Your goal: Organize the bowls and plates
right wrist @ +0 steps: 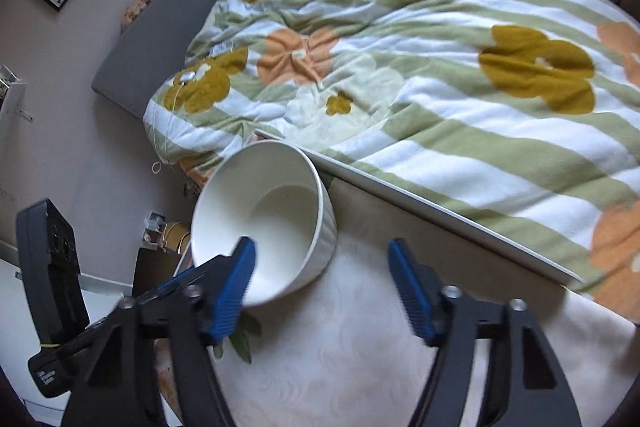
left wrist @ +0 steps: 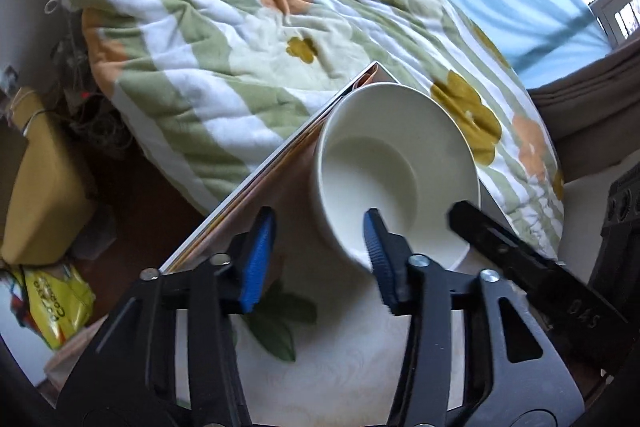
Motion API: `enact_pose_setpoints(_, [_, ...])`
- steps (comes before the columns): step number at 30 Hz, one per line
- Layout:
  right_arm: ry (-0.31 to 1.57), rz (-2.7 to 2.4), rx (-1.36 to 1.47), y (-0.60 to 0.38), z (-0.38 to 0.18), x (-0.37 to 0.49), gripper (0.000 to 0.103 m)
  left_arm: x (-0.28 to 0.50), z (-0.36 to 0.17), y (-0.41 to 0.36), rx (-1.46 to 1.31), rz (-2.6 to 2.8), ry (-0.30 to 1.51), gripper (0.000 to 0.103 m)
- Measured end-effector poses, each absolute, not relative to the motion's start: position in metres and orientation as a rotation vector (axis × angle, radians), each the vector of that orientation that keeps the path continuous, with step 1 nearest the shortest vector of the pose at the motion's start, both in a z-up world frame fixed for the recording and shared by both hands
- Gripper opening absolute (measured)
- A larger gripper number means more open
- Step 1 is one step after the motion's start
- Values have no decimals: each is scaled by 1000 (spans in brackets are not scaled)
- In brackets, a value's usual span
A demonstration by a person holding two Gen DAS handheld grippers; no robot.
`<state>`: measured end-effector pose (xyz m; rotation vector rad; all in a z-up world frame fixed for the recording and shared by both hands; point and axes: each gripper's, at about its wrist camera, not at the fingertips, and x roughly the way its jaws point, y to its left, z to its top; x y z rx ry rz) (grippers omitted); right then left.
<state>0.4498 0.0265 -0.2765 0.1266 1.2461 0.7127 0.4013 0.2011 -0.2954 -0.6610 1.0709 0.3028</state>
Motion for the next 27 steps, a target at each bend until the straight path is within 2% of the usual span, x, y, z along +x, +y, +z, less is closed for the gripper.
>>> enact_pose_setpoints(5, [1264,729,109,39,-289,456,28,411,-299,201,-636,282,1067,24])
enact_pose_setpoints(7, [1262,741,117,41,-292,457,23,412,-298,200,-624,285,1067,23])
enact_pose_setpoints(18, [1227,730,120,39,-284,454,22,409,-290,191,-568,282,1063,23])
enact_pose_setpoints(27, [1127,713,156,3,-235,420,22,380,-228,145,-466,222,995,23])
